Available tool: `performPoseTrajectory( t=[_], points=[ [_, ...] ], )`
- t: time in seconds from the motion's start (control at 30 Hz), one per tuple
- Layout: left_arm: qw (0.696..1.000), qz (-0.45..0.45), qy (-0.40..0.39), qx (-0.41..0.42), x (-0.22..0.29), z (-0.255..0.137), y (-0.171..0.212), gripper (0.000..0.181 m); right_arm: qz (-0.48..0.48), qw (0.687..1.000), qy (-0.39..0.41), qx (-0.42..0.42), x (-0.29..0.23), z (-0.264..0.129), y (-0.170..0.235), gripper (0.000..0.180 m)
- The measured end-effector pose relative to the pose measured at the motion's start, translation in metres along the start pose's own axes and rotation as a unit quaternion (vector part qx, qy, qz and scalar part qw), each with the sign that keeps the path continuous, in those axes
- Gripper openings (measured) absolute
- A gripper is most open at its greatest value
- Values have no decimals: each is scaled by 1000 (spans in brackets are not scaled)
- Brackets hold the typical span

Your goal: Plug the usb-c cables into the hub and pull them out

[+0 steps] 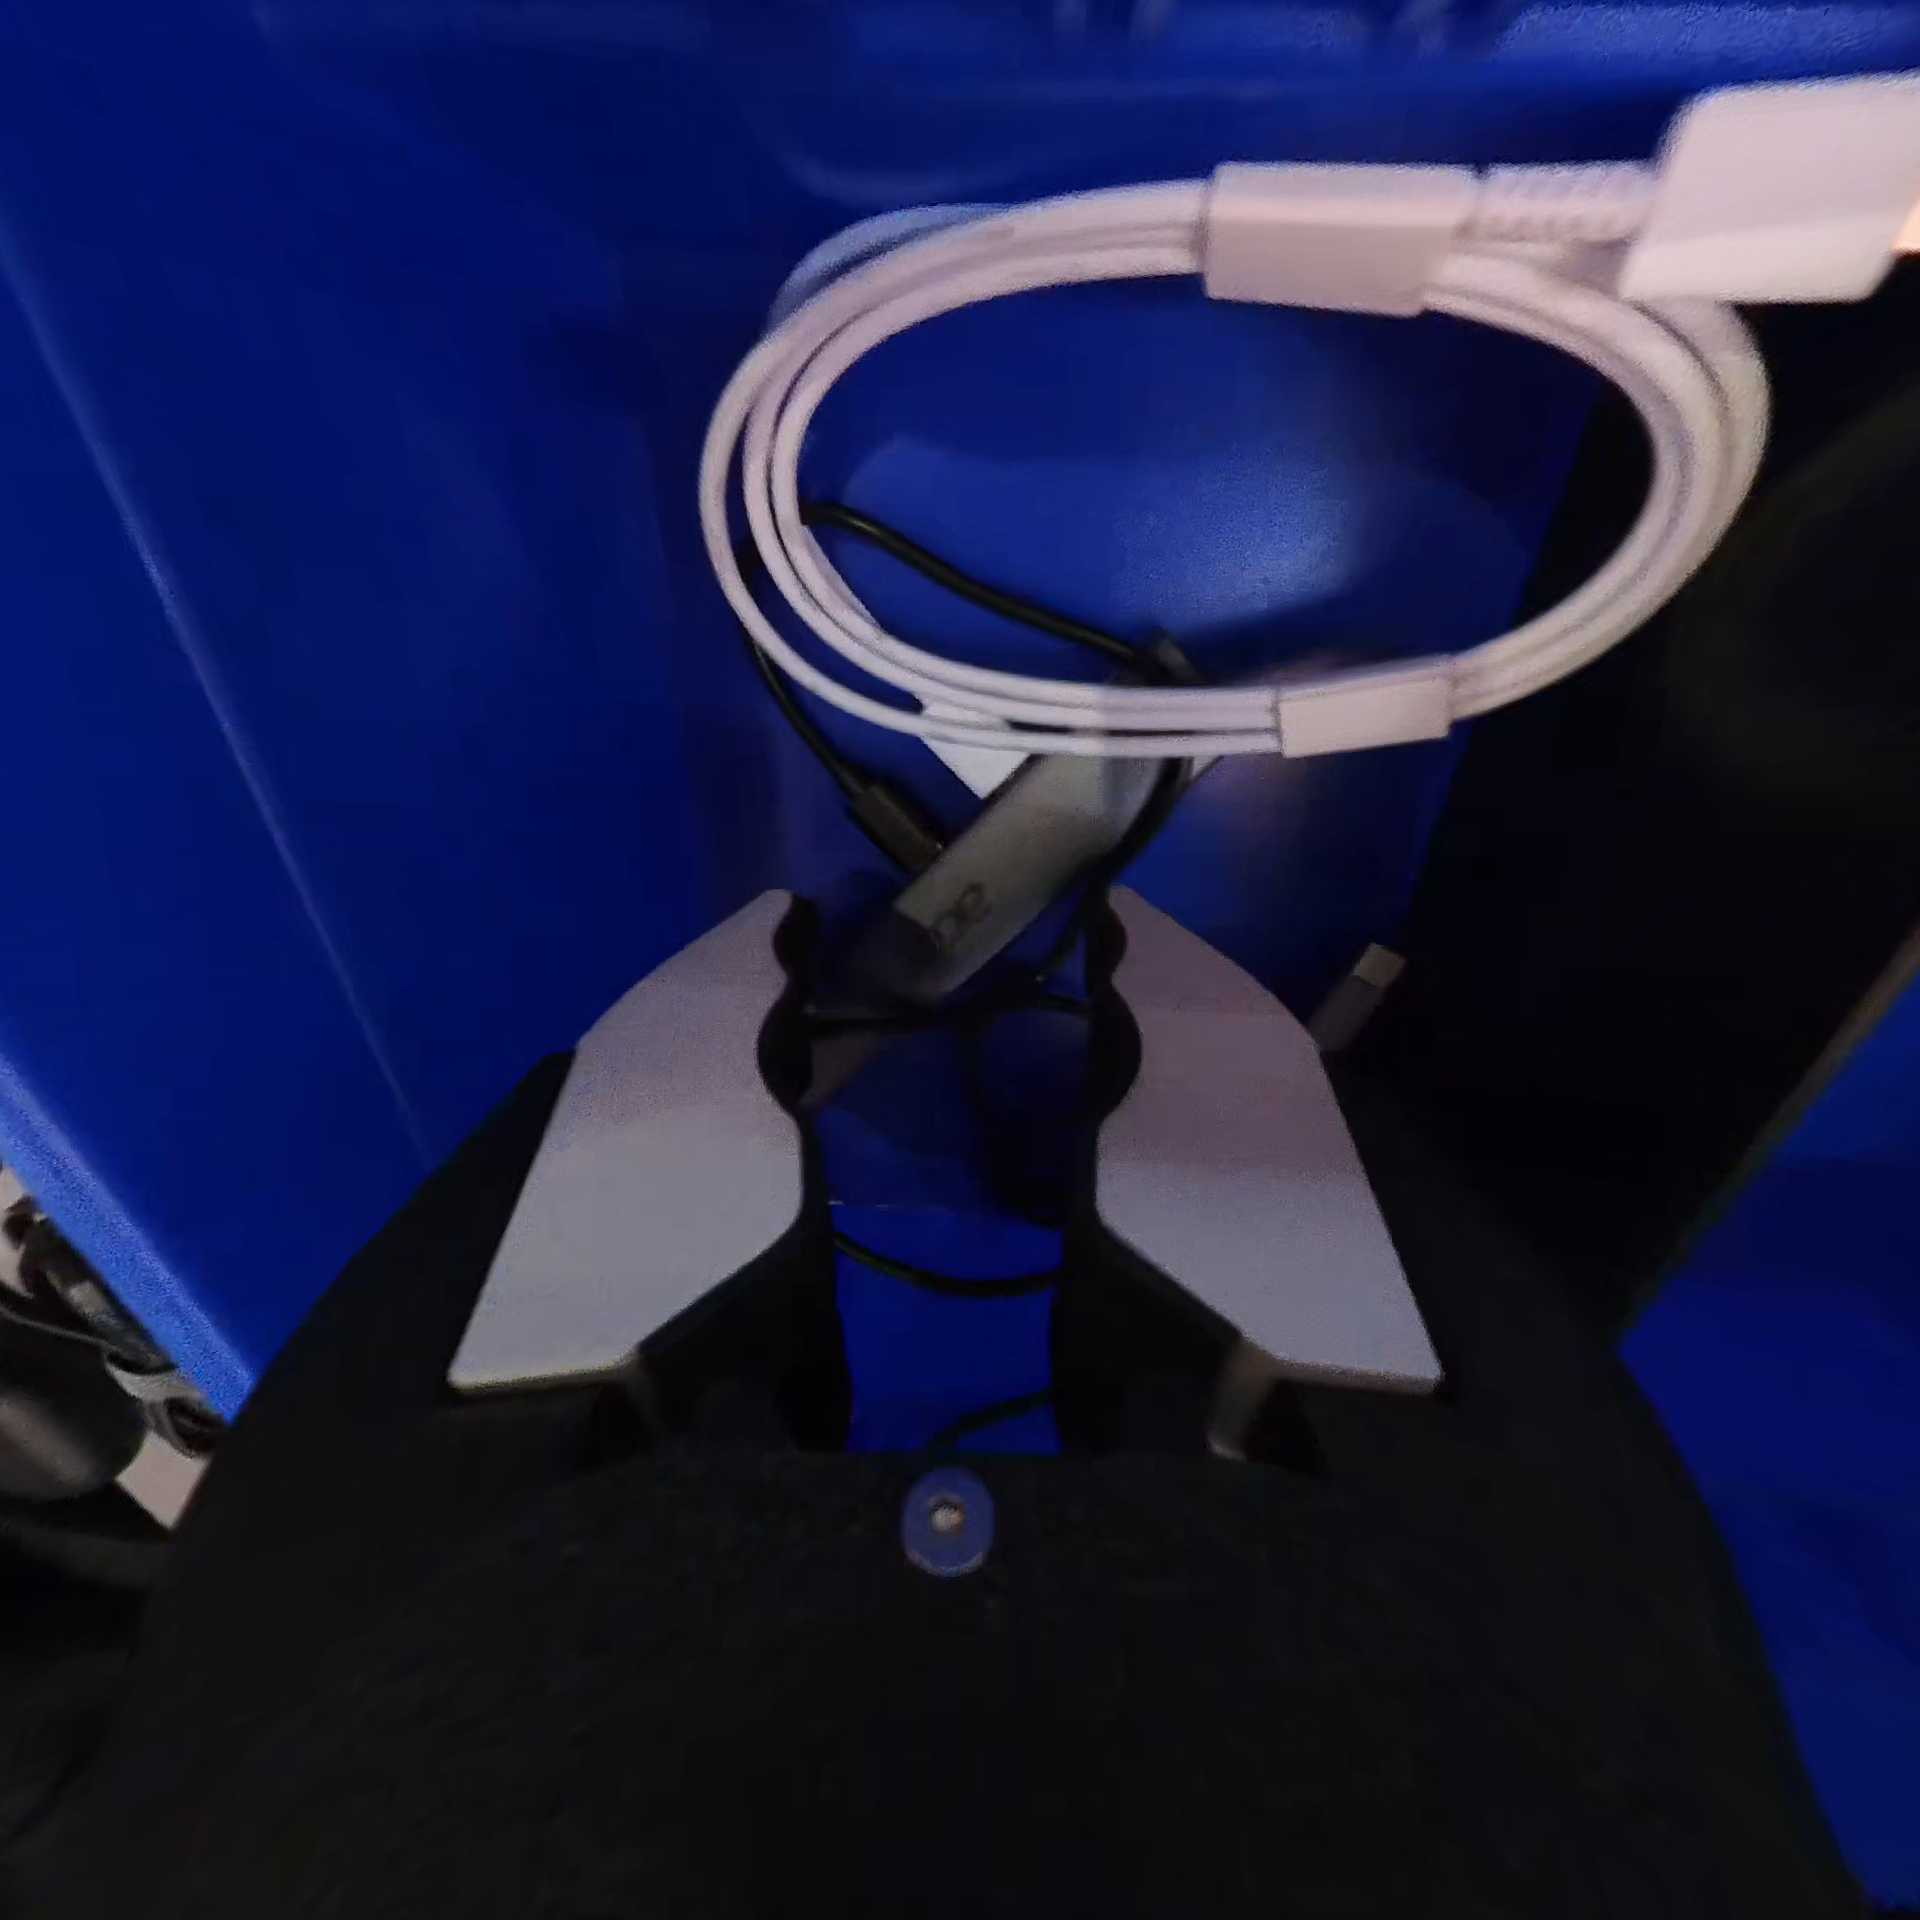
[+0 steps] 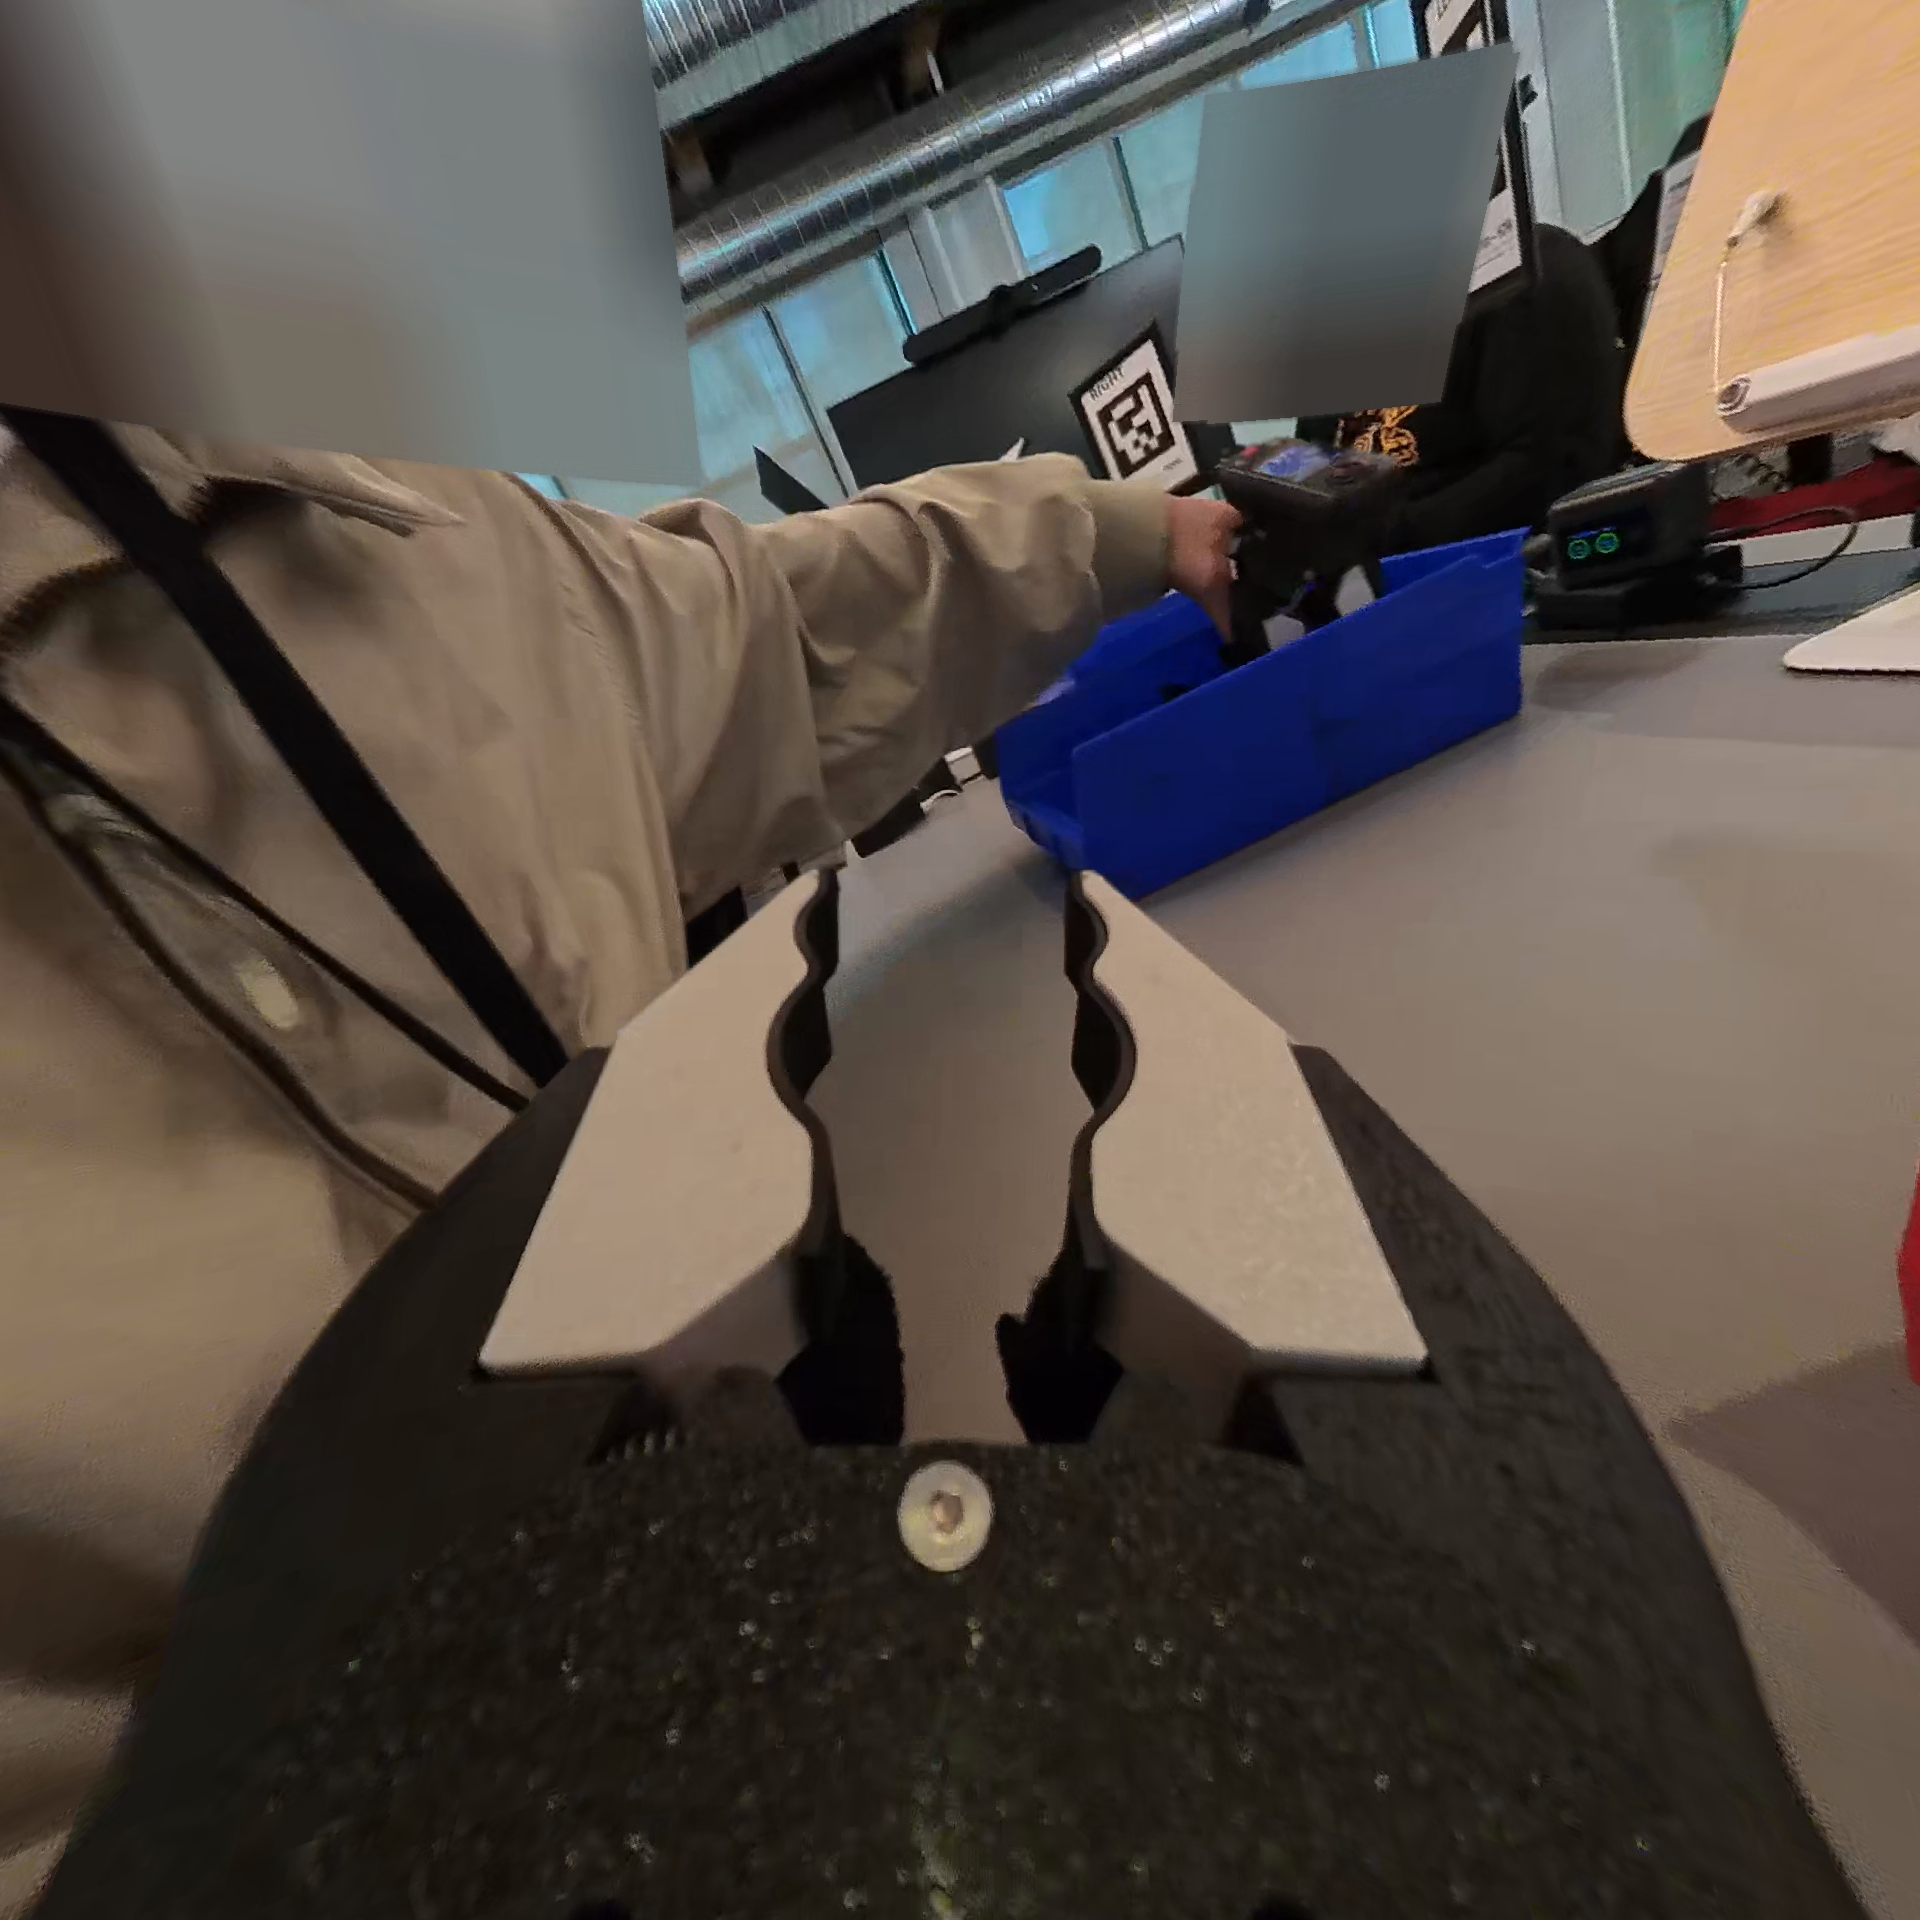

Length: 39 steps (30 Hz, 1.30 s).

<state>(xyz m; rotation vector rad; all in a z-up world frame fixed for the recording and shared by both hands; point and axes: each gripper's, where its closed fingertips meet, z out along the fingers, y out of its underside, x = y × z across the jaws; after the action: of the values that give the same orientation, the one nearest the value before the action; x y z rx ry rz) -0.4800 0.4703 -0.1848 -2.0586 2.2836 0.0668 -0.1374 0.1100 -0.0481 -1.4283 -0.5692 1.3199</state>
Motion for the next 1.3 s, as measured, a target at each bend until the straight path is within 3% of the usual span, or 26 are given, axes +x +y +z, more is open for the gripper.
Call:
performPoseTrajectory(
  t=[0.07,0.23,0.53,0.7,0.83,0.93,1.03,1.17,1.3],
  points=[
    [1000,2,11,-8,-5,4,-1,57,5,1000,-2,1,0,-2,1,43],
    [997,19,60,-40,3,9,4,43,17,1000,-14,-10,-1,-3,5,42],
    [997,68,29,-38,9,9,7,30,20,998,-46,-23,-17,0,9,42],
    [989,105,-72,-74,8,-6,7,25,28,998,-47,-19,-20,-1,8,43],
    [972,107,-202,-49,-2,-56,-2,25,24,998,-47,-24,-24,0,11,42],
    [930,117,-343,-53,-14,-119,-3,24,15,998,-41,-40,-27,3,18,43],
    [868,121,-478,-56,-16,-189,-9,24,4,998,-24,-54,-26,6,24,42],
    [753,119,-644,-73,-1,-282,-25,23,-13,998,-6,-62,-23,12,28,42],
    [647,128,-749,-62,36,-347,-53,23,-24,998,20,-61,-15,17,25,43]
  ],
)
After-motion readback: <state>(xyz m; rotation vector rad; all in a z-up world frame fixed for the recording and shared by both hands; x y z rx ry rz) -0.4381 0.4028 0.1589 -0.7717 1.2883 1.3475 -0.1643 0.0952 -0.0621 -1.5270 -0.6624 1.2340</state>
